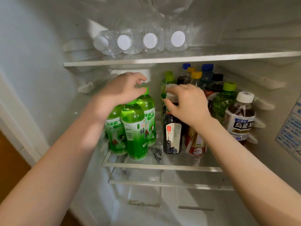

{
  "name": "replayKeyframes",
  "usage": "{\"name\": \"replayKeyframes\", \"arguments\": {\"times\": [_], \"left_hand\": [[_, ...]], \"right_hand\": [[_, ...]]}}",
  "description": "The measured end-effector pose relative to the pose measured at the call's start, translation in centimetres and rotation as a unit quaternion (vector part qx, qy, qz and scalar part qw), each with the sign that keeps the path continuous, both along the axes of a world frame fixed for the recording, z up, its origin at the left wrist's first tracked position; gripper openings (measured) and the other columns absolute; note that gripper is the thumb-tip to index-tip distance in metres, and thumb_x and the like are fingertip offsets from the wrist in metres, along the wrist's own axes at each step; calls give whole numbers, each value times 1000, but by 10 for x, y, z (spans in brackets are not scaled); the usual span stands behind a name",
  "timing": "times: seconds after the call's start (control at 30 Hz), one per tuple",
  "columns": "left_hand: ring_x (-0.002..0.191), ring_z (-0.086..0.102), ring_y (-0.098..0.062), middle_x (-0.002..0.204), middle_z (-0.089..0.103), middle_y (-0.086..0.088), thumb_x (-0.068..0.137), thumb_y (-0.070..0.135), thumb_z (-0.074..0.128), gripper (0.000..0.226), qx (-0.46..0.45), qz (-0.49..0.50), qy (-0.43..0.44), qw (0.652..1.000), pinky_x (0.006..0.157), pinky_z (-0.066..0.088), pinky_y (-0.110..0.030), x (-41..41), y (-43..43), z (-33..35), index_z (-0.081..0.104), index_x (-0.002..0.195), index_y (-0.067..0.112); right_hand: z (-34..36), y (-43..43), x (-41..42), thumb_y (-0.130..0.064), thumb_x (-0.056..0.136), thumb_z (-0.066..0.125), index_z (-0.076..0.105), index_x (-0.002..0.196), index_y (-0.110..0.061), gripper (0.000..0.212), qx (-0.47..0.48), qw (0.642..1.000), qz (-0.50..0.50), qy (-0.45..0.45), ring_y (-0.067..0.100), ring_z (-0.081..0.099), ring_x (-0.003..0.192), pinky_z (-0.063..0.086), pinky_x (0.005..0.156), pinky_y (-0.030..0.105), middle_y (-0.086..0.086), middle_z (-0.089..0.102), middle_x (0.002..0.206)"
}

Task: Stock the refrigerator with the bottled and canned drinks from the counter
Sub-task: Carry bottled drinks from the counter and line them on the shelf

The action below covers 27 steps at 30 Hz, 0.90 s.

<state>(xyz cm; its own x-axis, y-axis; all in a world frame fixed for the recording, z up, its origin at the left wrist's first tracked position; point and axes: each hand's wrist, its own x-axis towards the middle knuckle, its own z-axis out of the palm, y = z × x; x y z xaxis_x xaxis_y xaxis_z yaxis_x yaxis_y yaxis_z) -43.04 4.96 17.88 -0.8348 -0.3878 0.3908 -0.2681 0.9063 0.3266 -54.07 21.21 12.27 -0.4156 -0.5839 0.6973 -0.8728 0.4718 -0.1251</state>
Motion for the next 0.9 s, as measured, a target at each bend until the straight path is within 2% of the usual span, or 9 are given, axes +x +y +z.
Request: {"name": "replayKeyframes", "arguments": {"times": [0.1,0.17,0.23,0.27,0.37,0.47,0.63,0.77,0.9], "left_hand": [[126,47,-19,143,46,-1,90,23,61,47,-42,-10,-183,982,101,35,-23,-26,-8,15,49,135,24],[105,59,-21,137,50,-4,88,18,64,42,-55,-28,-238,969,90,45,-25,-40,-14,21,55,129,23],[70,58,-18,107,57,-4,88,15,64,32,-21,-47,-240,969,59,50,-22,-53,-21,24,60,119,19],[66,56,-18,91,54,-1,89,14,63,29,-3,-50,-235,971,49,48,-19,-60,-25,23,60,118,15],[70,58,-19,79,50,-4,93,16,58,31,9,-30,-229,973,42,47,-16,-80,-35,20,57,121,4],[49,53,-13,69,53,-5,96,23,53,30,-22,-7,-241,970,28,35,-14,-96,-40,21,56,116,1],[46,50,-22,62,51,-9,97,25,47,25,-65,11,-262,963,35,37,-19,-125,-48,21,52,97,1],[45,48,-24,68,54,-18,99,32,45,37,-84,24,-249,965,51,40,-26,-143,-59,18,51,83,-1],[52,52,-25,72,54,-17,95,35,52,38,-38,1,-255,966,40,43,-24,-153,-66,18,49,84,0]], "right_hand": [[0,-2,0,-37,83,62,65,116,-21,37,-31,997,25,-73,22,61,99,45,76,30,4,67,110],[3,-1,-3,-40,80,68,65,115,-25,39,-23,995,22,-98,22,62,102,44,78,29,1,67,112],[8,0,-6,-44,77,70,65,116,-26,43,-5,993,20,-120,20,62,104,45,81,27,-2,68,113],[10,0,-7,-45,76,71,64,117,-27,45,0,991,20,-131,19,62,105,45,83,27,-3,68,113],[12,2,-7,-46,75,73,63,119,-27,49,8,989,17,-143,19,62,107,45,85,27,-3,68,114],[13,1,-8,-46,74,73,63,117,-27,48,14,989,15,-144,19,62,104,45,83,28,-3,69,111],[15,2,-11,-48,71,75,65,110,-30,44,10,984,22,-177,15,63,99,48,80,27,-6,69,106],[15,2,-13,-49,68,77,66,107,-31,44,5,980,28,-197,10,62,96,46,78,23,-9,68,103],[13,1,-11,-49,68,76,65,106,-32,42,-3,977,28,-210,9,61,94,49,79,26,-11,68,101]]}}
